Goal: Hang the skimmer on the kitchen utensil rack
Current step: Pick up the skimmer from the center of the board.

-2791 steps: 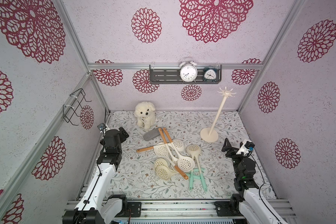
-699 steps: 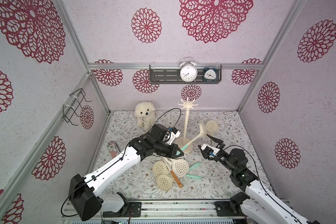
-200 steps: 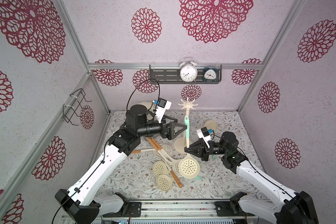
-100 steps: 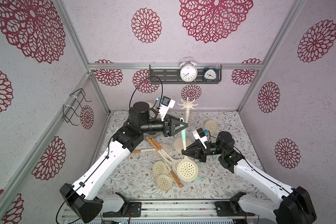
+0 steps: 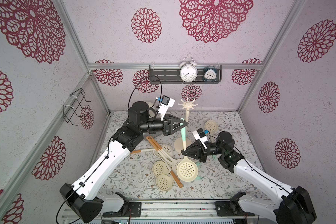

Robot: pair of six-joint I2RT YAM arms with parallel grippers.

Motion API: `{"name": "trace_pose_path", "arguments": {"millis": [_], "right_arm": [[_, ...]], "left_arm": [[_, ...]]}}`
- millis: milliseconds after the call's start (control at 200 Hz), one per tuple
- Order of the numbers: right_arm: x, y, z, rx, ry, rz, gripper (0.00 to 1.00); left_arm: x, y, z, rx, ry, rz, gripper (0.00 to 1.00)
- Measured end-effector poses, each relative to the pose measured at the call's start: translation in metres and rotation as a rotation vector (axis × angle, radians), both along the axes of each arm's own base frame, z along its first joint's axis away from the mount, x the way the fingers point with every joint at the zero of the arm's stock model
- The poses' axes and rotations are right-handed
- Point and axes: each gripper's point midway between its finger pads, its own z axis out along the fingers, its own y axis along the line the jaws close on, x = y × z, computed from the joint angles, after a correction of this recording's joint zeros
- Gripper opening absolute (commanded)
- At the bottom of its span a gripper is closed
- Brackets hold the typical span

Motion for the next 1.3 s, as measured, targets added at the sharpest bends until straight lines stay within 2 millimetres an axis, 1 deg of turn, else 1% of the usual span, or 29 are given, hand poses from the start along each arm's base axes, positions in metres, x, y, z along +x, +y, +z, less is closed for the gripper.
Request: {"name": "trace_pose_path", "arguments": {"millis": [155, 225, 290, 320, 345, 365, 400, 450, 525, 615, 776, 866, 931, 1046, 1161, 1301], "right_arm": [[-0.002, 0.000, 0.002, 0.005, -0.007, 0.009, 0.00], [-0.002, 0.000, 0.002, 0.006, -0.007, 0.011, 0.00], [-0.003, 0.001, 0.002, 0.006, -0.008, 0.011, 0.00], [-0.002, 0.001, 0.002, 0.006, -0.008, 0.011, 0.16], [-0.002, 0.001, 0.001, 0.005, -0.008, 0.007, 0.31], [-0.001, 0.001, 0.001, 0.003, -0.004, 0.002, 0.40], [0.002, 0.001, 0.001, 0.002, -0.005, -0.017, 0.49], [0.008, 0.001, 0.001, 0.000, -0.015, -0.061, 0.53], [0.018, -0.001, 0.004, 0.001, -0.036, -0.156, 0.54], [0.028, -0.009, 0.018, 0.029, -0.096, -0.310, 0.54], [0.030, -0.023, 0.051, 0.109, -0.227, -0.533, 0.54], [0.032, -0.025, 0.062, 0.130, -0.274, -0.625, 0.54], [0.034, -0.023, 0.062, 0.124, -0.298, -0.672, 0.53], [0.039, -0.010, 0.057, 0.085, -0.334, -0.719, 0.53], [0.047, 0.004, 0.050, 0.044, -0.358, -0.739, 0.52], [0.060, 0.013, 0.042, 0.011, -0.376, -0.769, 0.52]], "left_arm": [[-0.001, 0.000, 0.000, -0.001, -0.005, -0.006, 0.09], [-0.001, 0.000, 0.000, -0.001, -0.006, -0.008, 0.00], [-0.001, 0.000, 0.000, -0.001, -0.007, -0.008, 0.00], [-0.001, 0.000, 0.000, -0.001, -0.007, -0.005, 0.00], [0.000, 0.000, 0.000, 0.000, -0.007, -0.001, 0.00], [0.001, 0.000, 0.000, 0.001, -0.007, 0.003, 0.00], [0.003, 0.000, -0.001, 0.005, -0.003, 0.020, 0.00], [0.007, 0.001, -0.004, 0.014, 0.003, 0.047, 0.00], [0.016, 0.003, -0.011, 0.046, 0.014, 0.128, 0.00], [0.024, 0.005, -0.022, 0.098, 0.030, 0.240, 0.00], [0.033, 0.013, -0.034, 0.157, 0.039, 0.418, 0.00], [0.038, 0.020, -0.040, 0.171, 0.051, 0.497, 0.00], [0.040, 0.024, -0.045, 0.179, 0.060, 0.533, 0.00], [0.045, 0.027, -0.049, 0.186, 0.072, 0.579, 0.00], [0.045, 0.027, -0.049, 0.184, 0.076, 0.595, 0.00], [0.045, 0.026, -0.049, 0.181, 0.081, 0.596, 0.00]]}}
